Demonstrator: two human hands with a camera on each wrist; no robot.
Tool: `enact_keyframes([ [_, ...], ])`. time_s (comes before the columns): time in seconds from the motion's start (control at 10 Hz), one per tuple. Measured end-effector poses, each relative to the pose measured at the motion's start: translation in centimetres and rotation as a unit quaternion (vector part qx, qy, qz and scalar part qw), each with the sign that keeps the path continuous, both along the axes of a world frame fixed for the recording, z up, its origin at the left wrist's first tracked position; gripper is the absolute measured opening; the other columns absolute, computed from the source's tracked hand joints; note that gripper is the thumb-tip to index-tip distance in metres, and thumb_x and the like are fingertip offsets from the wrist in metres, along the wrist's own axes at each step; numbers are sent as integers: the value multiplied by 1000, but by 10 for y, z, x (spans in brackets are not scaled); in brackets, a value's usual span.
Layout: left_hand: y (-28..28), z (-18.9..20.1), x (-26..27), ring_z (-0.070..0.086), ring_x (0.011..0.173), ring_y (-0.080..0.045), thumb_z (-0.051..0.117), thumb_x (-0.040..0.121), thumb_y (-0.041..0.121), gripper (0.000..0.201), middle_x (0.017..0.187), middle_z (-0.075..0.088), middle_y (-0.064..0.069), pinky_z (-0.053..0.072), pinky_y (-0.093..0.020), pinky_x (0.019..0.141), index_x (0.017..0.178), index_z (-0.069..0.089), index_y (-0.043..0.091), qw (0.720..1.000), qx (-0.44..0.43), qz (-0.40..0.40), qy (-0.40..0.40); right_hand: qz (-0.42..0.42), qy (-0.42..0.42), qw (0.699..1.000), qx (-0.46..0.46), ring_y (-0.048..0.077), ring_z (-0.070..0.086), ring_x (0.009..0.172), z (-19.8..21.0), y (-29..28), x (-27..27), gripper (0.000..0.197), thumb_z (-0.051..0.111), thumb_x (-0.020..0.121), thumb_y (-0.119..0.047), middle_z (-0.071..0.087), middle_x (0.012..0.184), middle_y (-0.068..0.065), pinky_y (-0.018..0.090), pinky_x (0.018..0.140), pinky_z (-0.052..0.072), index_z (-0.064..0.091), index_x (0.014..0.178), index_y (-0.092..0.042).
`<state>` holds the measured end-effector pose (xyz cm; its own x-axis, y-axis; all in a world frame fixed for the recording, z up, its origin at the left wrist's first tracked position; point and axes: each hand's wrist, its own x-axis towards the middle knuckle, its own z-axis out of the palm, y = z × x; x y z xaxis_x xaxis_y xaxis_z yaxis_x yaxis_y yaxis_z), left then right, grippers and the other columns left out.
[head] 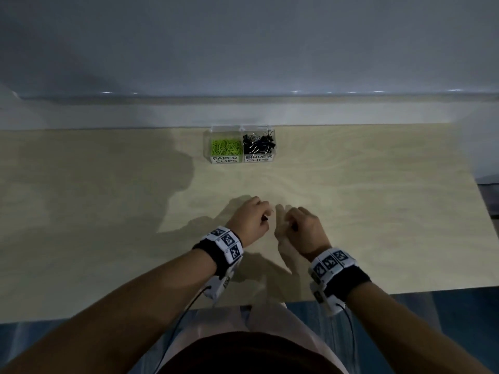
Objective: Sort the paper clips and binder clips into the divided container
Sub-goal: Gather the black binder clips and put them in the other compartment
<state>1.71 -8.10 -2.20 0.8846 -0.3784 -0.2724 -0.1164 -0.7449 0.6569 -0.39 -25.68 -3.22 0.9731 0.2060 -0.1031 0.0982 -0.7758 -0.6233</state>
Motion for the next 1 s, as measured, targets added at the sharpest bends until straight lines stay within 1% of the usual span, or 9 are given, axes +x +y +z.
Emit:
enact_keyframes([
  [0.1, 15, 19, 37, 55, 85, -17, 63, 81, 9, 15, 100, 57, -6, 46, -23, 76, 96, 60, 10, 994, -23, 85, -69, -36, -36, 999, 14, 31, 57, 61, 17, 9, 50, 18, 57, 65, 10, 60, 74, 15, 26, 59, 41, 63, 76, -3],
  [0.2, 26, 39, 84, 56, 84, -15, 64, 83, 9, 17, 103, 61, -7, 47, -21, 76, 100, 61, 8, 980, -28, 149, -131, -32, -102, 993, 40, 29, 59, 65, 35, 30, 106, 17, 59, 70, 10, 63, 79, 14, 30, 61, 50, 66, 78, -3],
  [0.4, 29, 49, 150, 60, 93, -21, 63, 82, 4, 22, 106, 62, -11, 50, -28, 86, 104, 62, 6, 976, -4, 143, -163, -5, -149, 989, 3, 30, 62, 74, 53, 65, 176, 21, 54, 75, 13, 65, 86, 16, 36, 67, 53, 68, 82, 0],
  [0.5, 28, 43, 164, 61, 98, -28, 61, 82, 3, 25, 107, 64, -15, 50, -38, 89, 107, 62, 4, 984, 13, 112, -136, 53, -119, 990, -45, 36, 61, 78, 49, 71, 182, 22, 52, 73, 11, 64, 88, 20, 42, 67, 52, 68, 86, 3],
  [0.6, 32, 40, 163, 63, 98, -27, 63, 82, 5, 26, 107, 66, -15, 51, -39, 90, 108, 63, 3, 987, -2, 106, -122, 64, -121, 990, -39, 35, 61, 77, 45, 65, 179, 23, 52, 72, 12, 64, 89, 19, 39, 65, 52, 68, 85, 2],
  [0.7, 47, 43, 146, 65, 94, -22, 65, 82, 4, 26, 104, 68, -12, 53, -34, 88, 107, 64, 5, 982, -43, 135, -127, 46, -157, 987, -1, 30, 61, 75, 42, 45, 159, 21, 55, 72, 9, 65, 92, 14, 34, 65, 52, 67, 84, -2],
  [0.8, 75, 42, 94, 65, 86, -17, 61, 85, 7, 22, 100, 70, -10, 49, -24, 79, 107, 65, 6, 981, -60, 122, -138, 30, -146, 989, 16, 27, 61, 77, 38, 6, 109, 16, 56, 76, 4, 63, 91, 10, 34, 66, 52, 66, 84, -6],
  [0.9, 105, 31, 8, 62, 76, -14, 52, 90, 30, 19, 86, 68, -3, 48, -25, 72, 93, 65, 17, 991, -53, 99, -67, 25, -106, 994, 8, 26, 62, 75, 33, -33, 38, 12, 55, 80, -3, 66, 85, 12, 32, 67, 50, 65, 84, -9],
  [1.0, 136, 10, -103, 62, 71, -8, 45, 83, 41, 23, 79, 69, 5, 47, -20, 65, 96, 56, 26, 998, 12, 56, 0, 32, -44, 998, -1, 22, 67, 81, 30, -72, -58, 16, 48, 86, -24, 69, 93, 1, 17, 74, 44, 63, 92, -21],
])
